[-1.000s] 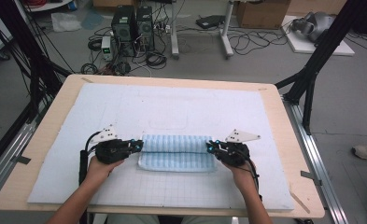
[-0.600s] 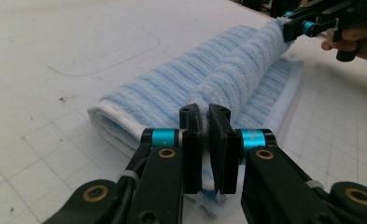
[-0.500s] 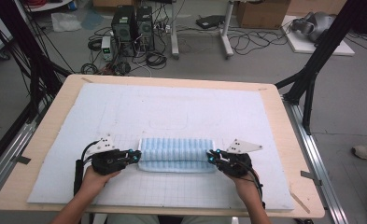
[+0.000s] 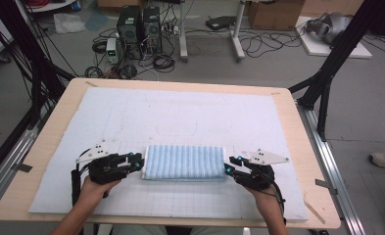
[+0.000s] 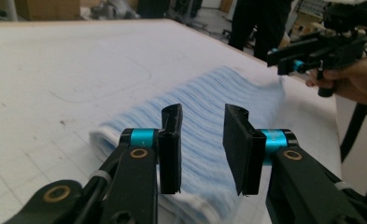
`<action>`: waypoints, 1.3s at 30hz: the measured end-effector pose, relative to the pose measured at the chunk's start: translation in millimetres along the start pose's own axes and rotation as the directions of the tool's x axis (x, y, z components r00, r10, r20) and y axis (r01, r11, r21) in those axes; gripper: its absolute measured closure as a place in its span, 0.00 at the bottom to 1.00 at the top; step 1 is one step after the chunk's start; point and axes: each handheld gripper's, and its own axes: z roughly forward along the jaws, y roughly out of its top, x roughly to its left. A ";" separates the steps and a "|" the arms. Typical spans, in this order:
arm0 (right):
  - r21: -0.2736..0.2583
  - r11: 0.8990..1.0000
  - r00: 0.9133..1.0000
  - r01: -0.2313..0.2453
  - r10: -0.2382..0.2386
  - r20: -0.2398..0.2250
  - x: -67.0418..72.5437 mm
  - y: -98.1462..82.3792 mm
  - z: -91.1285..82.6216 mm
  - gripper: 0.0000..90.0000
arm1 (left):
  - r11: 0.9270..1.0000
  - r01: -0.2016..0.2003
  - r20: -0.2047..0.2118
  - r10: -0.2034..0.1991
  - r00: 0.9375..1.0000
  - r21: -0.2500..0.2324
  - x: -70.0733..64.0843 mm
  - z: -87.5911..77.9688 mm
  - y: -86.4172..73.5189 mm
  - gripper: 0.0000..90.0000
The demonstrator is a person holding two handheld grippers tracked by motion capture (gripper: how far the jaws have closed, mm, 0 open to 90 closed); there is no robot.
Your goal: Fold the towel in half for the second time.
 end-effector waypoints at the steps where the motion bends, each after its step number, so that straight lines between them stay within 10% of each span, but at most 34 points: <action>1: -0.003 1.000 1.000 0.001 -0.001 0.001 0.5 0.7 0.7 0.70 | 1.000 0.006 -0.009 -0.006 1.000 -0.003 0.7 1.2 0.3 0.72; 14: 0.061 0.998 0.994 0.000 -0.006 0.109 -1.7 9.9 32.9 0.64 | 0.991 0.036 -0.218 -0.006 0.976 0.130 24.1 37.4 1.8 0.62; 23: 0.193 0.981 0.992 0.019 -0.042 0.116 -9.2 5.9 61.3 0.76 | 0.953 -0.012 -0.254 0.093 0.963 0.303 25.6 62.4 -1.2 0.91; 29: 0.186 0.982 0.988 -0.011 -0.018 0.152 -11.4 6.0 67.0 0.73 | 0.949 -0.005 -0.314 0.109 0.943 0.315 28.5 70.1 0.7 0.90; 32: 0.156 0.988 0.987 -0.006 -0.018 0.157 -10.6 8.3 62.7 0.71 | 0.957 -0.006 -0.316 0.101 0.943 0.290 27.2 65.4 3.3 0.82; 35: 0.103 0.994 0.991 -0.019 0.005 0.137 -11.3 12.0 55.8 0.72 | 0.982 -0.009 -0.275 0.062 0.959 0.191 27.9 57.8 7.4 0.74; 39: 0.103 0.994 0.994 -0.020 0.009 0.107 -14.6 14.2 60.6 0.79 | 0.990 -0.023 -0.211 0.053 0.976 0.143 32.7 59.8 6.3 0.77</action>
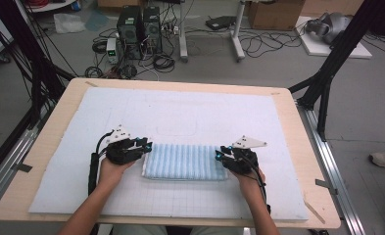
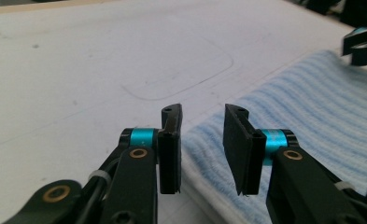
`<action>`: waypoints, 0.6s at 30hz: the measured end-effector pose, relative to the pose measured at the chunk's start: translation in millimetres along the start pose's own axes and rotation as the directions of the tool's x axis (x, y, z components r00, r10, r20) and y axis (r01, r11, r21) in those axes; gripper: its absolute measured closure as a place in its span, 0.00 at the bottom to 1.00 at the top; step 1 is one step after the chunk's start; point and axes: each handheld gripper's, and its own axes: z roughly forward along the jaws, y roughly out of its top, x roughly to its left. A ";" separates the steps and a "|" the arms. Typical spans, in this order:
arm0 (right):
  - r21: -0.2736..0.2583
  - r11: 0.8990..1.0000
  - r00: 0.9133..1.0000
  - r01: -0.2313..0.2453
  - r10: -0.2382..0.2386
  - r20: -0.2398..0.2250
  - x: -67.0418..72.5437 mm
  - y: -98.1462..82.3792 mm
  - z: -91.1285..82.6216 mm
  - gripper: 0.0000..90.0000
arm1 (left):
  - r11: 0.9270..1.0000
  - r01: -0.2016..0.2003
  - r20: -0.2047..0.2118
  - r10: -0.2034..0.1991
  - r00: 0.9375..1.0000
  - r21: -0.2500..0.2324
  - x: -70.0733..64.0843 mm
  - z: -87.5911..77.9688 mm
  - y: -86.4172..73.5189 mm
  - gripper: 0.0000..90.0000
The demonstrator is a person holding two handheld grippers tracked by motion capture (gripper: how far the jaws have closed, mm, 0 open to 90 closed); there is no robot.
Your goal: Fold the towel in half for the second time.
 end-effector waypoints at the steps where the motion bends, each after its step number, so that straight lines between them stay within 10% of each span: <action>1: 0.011 1.000 1.000 0.008 -0.008 -0.007 -0.6 0.9 3.2 0.81 | 1.000 -0.006 0.003 0.005 1.000 0.008 0.2 2.5 -0.8 0.79; 9: 0.070 0.998 1.000 -0.004 0.003 0.016 -8.7 0.9 17.8 0.79 | 0.989 -0.028 -0.045 0.035 0.998 0.147 -3.7 15.9 -1.2 0.82; 18: -0.047 0.999 0.999 -0.018 0.020 0.043 -20.6 2.3 -26.5 0.51 | 0.995 0.091 -0.001 -0.091 0.996 -0.046 12.2 -14.5 6.0 0.45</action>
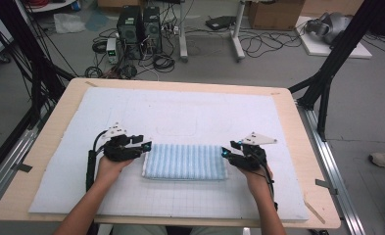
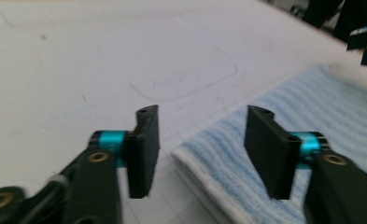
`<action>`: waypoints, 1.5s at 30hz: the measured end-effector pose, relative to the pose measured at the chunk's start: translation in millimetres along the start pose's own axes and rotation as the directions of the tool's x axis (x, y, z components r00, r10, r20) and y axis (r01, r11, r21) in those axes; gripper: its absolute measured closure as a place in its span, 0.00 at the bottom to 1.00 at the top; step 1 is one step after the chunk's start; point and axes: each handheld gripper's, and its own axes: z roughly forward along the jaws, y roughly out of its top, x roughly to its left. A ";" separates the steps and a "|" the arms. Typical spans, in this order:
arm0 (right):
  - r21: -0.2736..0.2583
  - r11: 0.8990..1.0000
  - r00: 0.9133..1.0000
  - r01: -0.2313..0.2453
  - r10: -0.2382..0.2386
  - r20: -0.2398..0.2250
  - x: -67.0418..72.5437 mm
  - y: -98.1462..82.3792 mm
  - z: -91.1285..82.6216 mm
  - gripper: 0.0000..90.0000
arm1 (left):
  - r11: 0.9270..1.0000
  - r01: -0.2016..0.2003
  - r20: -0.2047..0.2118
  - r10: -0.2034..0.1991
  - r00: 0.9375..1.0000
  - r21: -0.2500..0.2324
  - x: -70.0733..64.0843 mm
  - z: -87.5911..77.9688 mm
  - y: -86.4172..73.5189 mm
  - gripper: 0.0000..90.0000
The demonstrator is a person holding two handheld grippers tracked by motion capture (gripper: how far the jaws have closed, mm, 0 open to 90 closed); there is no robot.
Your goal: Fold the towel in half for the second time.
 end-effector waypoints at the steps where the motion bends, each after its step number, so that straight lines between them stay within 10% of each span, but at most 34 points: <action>1: -0.009 1.000 1.000 -0.004 0.004 0.003 -2.1 -0.3 -5.9 0.46 | 1.000 -0.004 -0.013 0.004 1.000 -0.026 -0.1 -3.0 1.5 0.36; 9: -0.078 0.997 0.997 -0.008 0.015 0.080 -12.5 -11.2 -44.5 0.14 | 0.993 -0.040 -0.005 0.040 0.999 -0.108 17.1 -28.0 4.6 0.23; 18: -0.096 0.995 0.995 0.002 0.007 0.097 -18.7 -20.9 -64.7 0.13 | 0.979 -0.117 -0.053 0.110 0.993 -0.165 20.7 -44.5 -6.3 0.22; 31: -0.091 0.996 0.992 0.025 -0.013 0.127 -16.5 -20.0 -68.3 0.12 | 0.972 -0.055 -0.108 0.031 0.994 -0.229 27.3 -68.6 -5.2 0.20; 45: -0.104 0.994 0.991 0.023 -0.010 0.131 -12.6 -17.1 -70.0 0.12 | 0.971 -0.071 -0.117 0.045 0.992 -0.228 25.4 -72.3 -3.9 0.20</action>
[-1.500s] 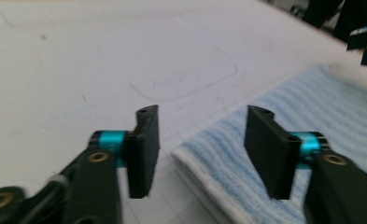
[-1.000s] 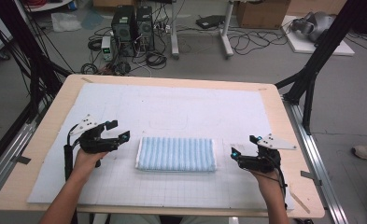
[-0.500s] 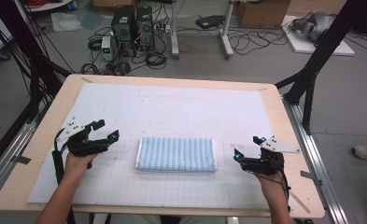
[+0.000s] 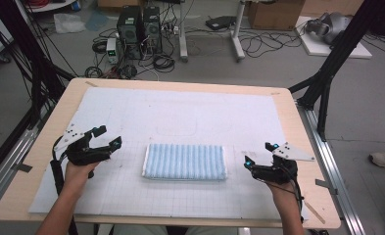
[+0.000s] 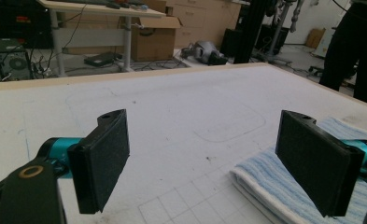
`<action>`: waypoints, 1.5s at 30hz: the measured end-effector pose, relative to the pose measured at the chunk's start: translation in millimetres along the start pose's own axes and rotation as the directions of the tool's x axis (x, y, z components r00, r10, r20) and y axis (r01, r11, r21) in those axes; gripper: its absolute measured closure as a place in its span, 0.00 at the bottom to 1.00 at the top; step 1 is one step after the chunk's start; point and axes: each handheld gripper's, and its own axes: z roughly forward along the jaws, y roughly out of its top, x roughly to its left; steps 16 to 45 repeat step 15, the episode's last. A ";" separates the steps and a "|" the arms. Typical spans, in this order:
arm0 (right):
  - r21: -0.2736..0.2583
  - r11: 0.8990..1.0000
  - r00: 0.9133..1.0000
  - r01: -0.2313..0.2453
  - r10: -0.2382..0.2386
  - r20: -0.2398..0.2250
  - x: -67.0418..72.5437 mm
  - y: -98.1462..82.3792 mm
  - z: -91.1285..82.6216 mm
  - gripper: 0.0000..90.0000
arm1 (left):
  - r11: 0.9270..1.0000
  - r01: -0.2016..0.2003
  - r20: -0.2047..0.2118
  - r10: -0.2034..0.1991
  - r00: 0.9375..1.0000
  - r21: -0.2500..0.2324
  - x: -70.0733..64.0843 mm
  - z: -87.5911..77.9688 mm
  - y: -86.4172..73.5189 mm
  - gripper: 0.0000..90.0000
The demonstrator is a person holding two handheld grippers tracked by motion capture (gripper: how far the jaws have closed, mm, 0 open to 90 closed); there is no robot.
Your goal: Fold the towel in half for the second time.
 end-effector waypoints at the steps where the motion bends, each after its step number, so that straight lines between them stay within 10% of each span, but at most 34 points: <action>1: -0.002 1.000 1.000 -0.005 0.005 -0.002 -0.3 -0.2 0.0 0.12 | 1.000 0.002 0.000 -0.002 1.000 0.000 -0.4 0.3 -0.1 0.20; 45: 0.003 1.000 1.000 0.000 0.000 -0.002 -0.6 -0.3 0.8 0.12 | 1.000 0.006 -0.008 -0.006 1.000 0.008 1.2 1.6 -2.2 0.20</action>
